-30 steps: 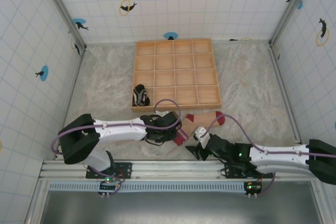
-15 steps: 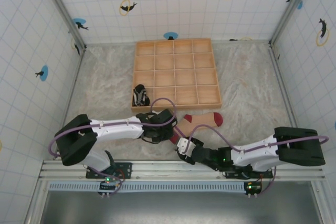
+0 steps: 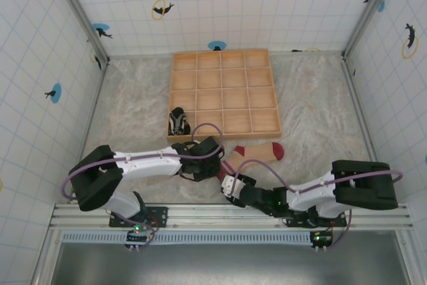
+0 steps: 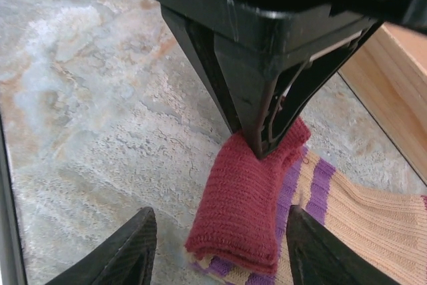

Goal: Roll the socks

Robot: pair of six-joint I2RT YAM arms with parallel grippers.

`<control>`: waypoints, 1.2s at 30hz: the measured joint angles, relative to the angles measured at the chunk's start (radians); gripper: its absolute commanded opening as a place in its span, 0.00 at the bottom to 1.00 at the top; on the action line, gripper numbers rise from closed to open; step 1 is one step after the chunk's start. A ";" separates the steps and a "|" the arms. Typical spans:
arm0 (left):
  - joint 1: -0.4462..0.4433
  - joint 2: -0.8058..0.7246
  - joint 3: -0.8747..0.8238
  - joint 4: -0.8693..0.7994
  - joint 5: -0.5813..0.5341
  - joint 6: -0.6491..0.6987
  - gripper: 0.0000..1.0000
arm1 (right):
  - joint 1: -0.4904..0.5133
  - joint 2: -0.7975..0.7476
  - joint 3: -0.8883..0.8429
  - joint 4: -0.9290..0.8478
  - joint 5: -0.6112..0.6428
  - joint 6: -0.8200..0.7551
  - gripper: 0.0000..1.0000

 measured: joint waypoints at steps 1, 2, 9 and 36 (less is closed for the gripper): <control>0.002 -0.001 0.000 0.000 0.003 0.000 0.00 | -0.005 0.014 0.004 0.004 -0.002 -0.001 0.52; 0.002 -0.002 0.000 0.001 0.005 0.000 0.00 | -0.008 0.029 0.009 0.008 -0.002 -0.003 0.52; 0.005 -0.002 0.000 0.003 0.024 0.004 0.00 | -0.014 0.124 0.048 0.030 0.018 -0.009 0.37; 0.014 -0.163 -0.058 0.056 -0.078 0.023 0.72 | -0.302 0.016 -0.074 0.151 -0.415 0.545 0.00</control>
